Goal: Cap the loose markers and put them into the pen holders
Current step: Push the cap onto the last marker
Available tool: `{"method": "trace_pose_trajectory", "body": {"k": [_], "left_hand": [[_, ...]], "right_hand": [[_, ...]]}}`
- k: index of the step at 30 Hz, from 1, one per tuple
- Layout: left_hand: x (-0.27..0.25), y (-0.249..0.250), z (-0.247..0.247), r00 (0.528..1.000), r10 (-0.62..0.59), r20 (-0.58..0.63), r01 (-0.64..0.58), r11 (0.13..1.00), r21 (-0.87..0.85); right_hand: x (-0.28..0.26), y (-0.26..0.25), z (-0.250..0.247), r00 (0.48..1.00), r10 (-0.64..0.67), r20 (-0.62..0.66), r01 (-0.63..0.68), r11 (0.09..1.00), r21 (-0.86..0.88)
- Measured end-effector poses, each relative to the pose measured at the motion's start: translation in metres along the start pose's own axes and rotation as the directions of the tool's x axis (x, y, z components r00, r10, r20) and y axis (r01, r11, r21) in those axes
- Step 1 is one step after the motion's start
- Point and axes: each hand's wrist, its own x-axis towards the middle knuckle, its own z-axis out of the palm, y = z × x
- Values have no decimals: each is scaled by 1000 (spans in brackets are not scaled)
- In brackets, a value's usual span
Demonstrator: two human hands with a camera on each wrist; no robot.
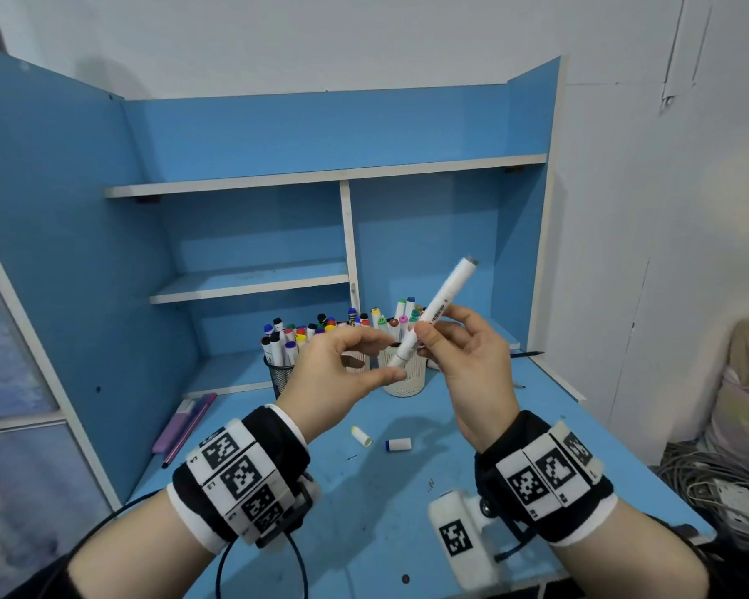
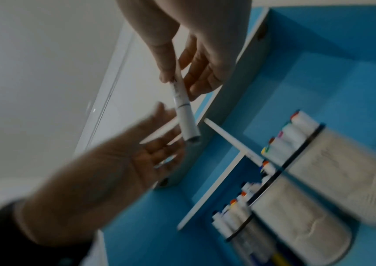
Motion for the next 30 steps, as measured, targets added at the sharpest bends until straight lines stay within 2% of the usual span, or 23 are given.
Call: {"method": "trace_pose_trajectory", "body": {"k": [2, 5, 10, 17, 20, 22, 26, 30], "left_hand": [[3, 6, -2, 999, 21, -29, -23, 997, -74], [11, 19, -6, 996, 49, -72, -60, 987, -150], [25, 31, -15, 994, 80, -77, -86, 993, -81], [42, 26, -14, 999, 39, -27, -38, 999, 24], [52, 22, -16, 998, 14, -58, -13, 1000, 18], [61, 19, -21, 993, 31, -114, -25, 999, 48], [82, 14, -31, 965, 98, -241, -78, 993, 89], [98, 3, -32, 957, 112, -266, -89, 991, 96]], "right_hand": [[5, 3, -4, 998, -43, 50, 52, 982, -183], [8, 8, -10, 987, -63, 146, 118, 905, -408], [12, 14, -19, 979, -27, 200, 132, 837, -532], [21, 14, -26, 966, -10, 260, 173, 769, -615], [34, 21, -35, 954, 26, 298, 185, 732, -656], [47, 26, -45, 952, 41, 304, 203, 659, -724], [84, 41, -74, 961, 124, 247, 167, 452, -876], [116, 55, -104, 955, 230, 189, 136, 230, -964]]}}
